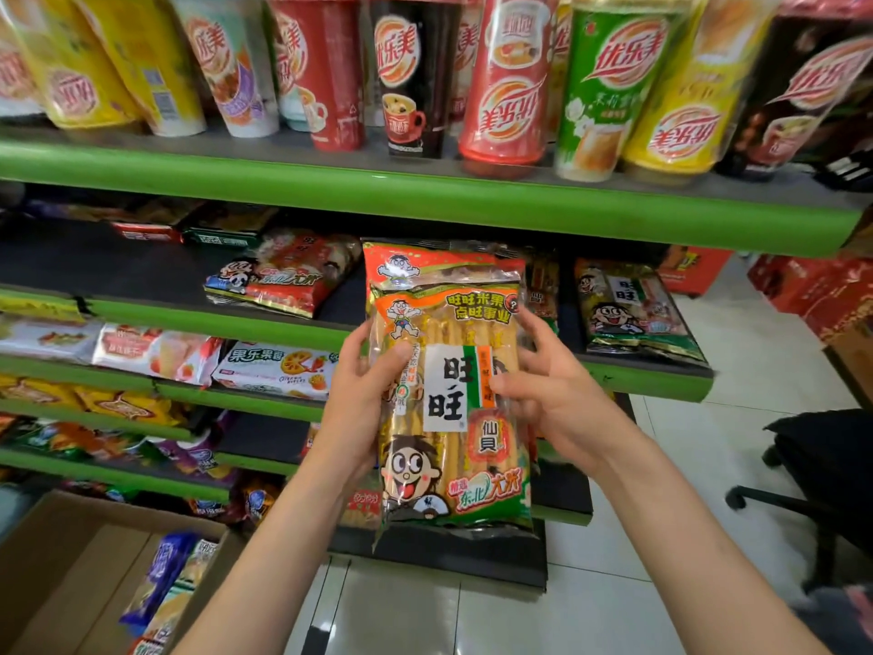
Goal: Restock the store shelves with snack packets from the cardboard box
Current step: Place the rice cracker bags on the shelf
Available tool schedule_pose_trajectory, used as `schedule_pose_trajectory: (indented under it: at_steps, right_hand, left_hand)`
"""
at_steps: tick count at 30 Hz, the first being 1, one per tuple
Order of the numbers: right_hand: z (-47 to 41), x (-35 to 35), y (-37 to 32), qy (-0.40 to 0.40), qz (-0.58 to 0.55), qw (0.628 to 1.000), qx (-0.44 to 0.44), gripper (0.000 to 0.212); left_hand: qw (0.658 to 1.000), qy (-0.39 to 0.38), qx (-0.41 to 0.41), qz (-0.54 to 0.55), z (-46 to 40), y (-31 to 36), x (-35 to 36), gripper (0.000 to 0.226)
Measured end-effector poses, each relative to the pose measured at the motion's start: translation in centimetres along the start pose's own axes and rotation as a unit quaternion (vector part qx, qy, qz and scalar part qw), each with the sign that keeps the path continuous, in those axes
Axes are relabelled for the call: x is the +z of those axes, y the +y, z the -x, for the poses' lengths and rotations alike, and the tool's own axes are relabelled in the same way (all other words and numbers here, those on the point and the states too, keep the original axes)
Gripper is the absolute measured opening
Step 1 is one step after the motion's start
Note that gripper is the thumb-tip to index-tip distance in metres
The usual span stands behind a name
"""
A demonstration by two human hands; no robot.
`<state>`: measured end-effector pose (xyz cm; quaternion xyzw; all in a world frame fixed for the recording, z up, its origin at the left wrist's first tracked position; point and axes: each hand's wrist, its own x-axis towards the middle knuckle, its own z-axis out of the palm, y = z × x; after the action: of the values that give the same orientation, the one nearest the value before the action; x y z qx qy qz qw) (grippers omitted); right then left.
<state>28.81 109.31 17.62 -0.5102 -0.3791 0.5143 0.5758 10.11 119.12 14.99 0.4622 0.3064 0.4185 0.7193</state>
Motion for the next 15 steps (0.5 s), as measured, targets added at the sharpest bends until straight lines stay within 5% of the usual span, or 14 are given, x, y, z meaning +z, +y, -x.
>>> schedule_pose_trajectory:
  at_steps: [7,15]
  right_hand:
    - [1.2,0.2,0.2,0.048,-0.055,0.997,-0.031,0.057]
    - [1.8,-0.2,0.5,0.068,-0.031,0.997,0.009,0.023]
  left_hand:
    - [1.0,0.005,0.02,-0.007,-0.3,0.3,0.2,0.059]
    - [1.0,-0.001,0.018,-0.002,-0.6,0.0,0.9,0.07]
